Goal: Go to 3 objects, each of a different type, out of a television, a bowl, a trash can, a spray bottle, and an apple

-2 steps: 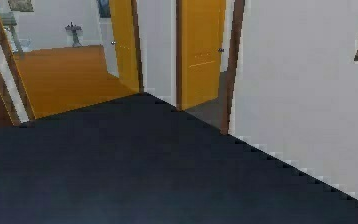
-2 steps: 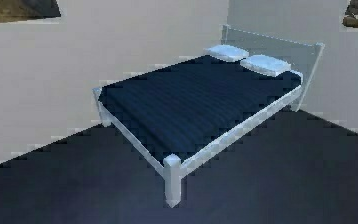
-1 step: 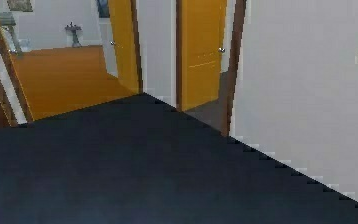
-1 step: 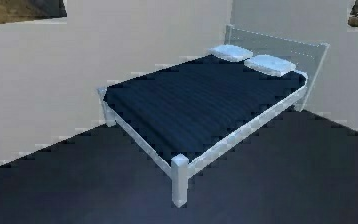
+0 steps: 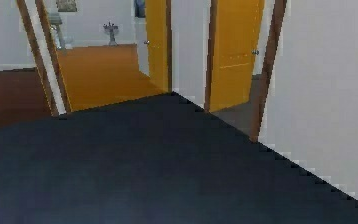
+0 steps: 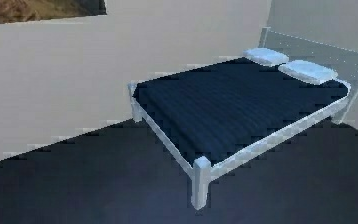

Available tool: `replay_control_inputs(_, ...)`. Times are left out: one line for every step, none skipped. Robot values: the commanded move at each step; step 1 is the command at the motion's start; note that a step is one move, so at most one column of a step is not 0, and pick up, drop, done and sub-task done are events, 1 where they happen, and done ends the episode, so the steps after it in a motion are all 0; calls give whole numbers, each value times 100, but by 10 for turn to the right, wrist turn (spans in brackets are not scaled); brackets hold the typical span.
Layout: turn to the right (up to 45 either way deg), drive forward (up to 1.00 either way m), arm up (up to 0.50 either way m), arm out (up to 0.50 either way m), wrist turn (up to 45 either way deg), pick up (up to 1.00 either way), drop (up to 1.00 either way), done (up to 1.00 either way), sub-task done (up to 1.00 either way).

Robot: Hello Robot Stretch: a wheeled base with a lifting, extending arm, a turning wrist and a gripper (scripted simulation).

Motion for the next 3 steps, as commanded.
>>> replay_control_inputs(0,50,0,0,0,0,0,0,0)
replay_control_inputs(90,0,0,0,0,0,0,0,0)
replay_control_inputs(0,100,0,0,0,0,0,0,0)
